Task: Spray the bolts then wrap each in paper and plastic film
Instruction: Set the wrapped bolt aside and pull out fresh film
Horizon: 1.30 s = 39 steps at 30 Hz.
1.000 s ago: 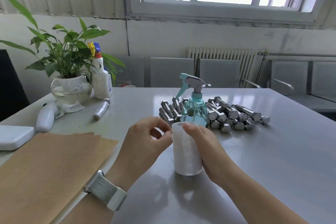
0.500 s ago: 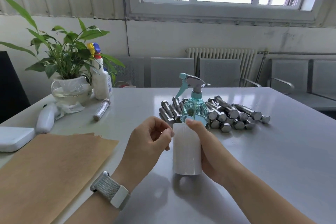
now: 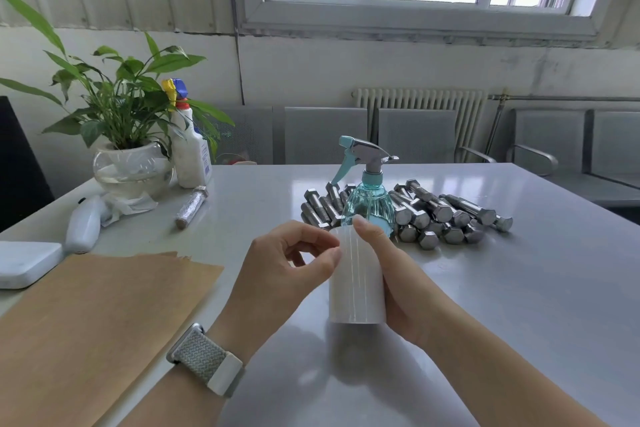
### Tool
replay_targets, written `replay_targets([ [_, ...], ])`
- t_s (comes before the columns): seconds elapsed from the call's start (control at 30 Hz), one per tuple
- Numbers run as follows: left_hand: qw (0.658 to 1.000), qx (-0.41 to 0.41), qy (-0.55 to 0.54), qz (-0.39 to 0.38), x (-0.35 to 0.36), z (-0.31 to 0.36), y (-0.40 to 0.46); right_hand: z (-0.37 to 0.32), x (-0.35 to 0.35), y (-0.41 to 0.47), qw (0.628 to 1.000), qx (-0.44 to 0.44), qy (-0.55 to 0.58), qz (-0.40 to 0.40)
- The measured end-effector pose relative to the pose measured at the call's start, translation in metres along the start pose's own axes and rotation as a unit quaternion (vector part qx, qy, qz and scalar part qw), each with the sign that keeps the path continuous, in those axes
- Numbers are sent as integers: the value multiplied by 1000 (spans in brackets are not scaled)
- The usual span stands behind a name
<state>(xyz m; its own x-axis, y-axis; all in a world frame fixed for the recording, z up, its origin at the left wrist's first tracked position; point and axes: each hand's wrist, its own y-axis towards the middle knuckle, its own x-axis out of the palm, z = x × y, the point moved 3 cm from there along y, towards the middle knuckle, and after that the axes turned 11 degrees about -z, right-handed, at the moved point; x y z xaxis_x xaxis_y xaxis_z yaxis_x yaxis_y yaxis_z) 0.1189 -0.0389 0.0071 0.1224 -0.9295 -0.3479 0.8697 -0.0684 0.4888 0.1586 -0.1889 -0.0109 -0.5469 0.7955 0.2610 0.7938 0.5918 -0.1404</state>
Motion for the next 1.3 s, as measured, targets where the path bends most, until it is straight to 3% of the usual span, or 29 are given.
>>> replay_targets([
  [0.17,981,-78,-176,-1,-1,-7,3,-1,0,-1,1000,-19,-14,-12],
  [0.37,950,-210,-226,-45,1,-22,3,1,0,0,996,-59,-53,47],
  [0.47,954,-189,-226,-56,4,-22,4,0,0,0,991,-70,-72,92],
  [0.57,984,-124,-129,5,10,-18,2,3,4,1,991,-68,-47,101],
  [0.67,988,-90,-97,76,16,-18,1,6,13,0,997,-64,35,31],
  [0.8,975,-112,-121,149,7,-27,4,5,21,0,992,-61,89,-63],
  [1.07,964,-96,-195,150,8,-24,6,6,26,1,988,-90,68,-110],
  [1.3,985,-30,48,160,-2,-15,5,9,25,1,989,-107,46,-89],
])
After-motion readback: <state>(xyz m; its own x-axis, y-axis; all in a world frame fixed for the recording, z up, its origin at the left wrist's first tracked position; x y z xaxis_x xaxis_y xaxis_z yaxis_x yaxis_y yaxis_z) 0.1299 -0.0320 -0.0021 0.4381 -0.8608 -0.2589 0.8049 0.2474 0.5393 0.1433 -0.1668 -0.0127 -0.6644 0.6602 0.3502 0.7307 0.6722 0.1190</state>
